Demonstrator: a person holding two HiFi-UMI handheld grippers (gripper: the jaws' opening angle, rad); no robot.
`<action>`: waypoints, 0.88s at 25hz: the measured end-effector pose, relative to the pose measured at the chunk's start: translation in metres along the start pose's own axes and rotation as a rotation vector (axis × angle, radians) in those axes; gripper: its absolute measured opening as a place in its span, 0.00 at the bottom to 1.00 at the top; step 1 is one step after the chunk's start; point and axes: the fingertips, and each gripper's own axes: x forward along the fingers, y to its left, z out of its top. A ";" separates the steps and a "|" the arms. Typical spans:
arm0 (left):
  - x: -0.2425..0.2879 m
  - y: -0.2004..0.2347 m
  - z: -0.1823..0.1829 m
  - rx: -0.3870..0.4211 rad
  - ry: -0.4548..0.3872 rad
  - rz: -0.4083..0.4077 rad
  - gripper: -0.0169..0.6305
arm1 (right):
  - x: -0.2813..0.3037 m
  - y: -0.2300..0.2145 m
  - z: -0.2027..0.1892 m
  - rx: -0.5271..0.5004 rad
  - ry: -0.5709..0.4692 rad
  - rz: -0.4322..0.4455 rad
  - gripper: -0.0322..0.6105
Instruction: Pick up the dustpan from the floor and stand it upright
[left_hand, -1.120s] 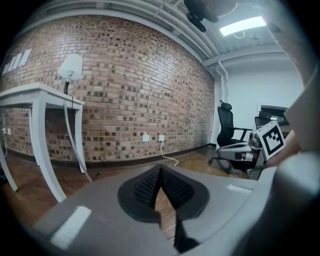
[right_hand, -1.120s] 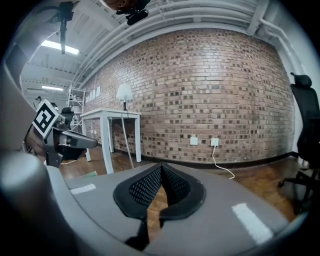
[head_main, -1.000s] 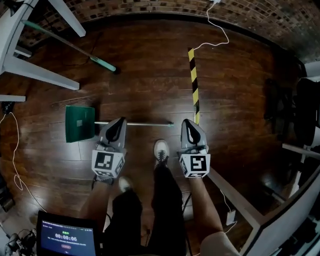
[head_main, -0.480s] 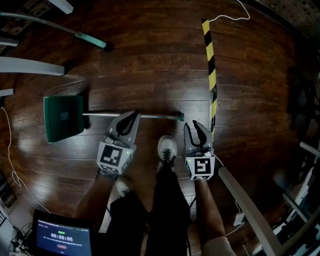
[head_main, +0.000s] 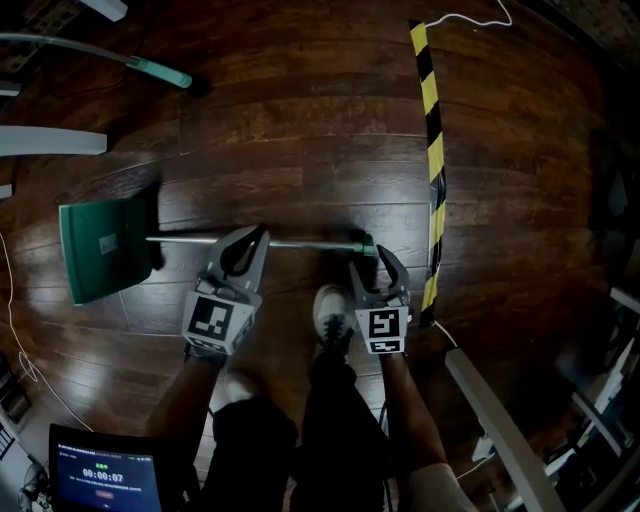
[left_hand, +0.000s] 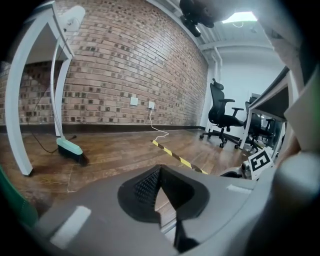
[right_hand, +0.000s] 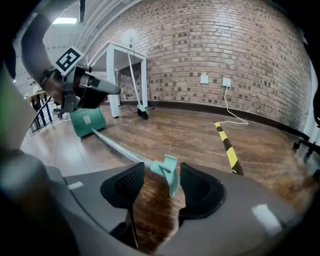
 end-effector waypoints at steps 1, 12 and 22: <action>0.002 0.002 0.000 0.006 -0.004 0.001 0.03 | 0.004 -0.001 -0.007 -0.008 0.012 -0.005 0.41; 0.016 0.011 -0.026 0.022 -0.002 0.004 0.03 | 0.036 -0.022 -0.039 -0.046 0.037 -0.057 0.38; 0.027 0.026 -0.021 0.038 0.004 0.023 0.03 | 0.058 -0.032 -0.029 -0.093 0.017 -0.068 0.19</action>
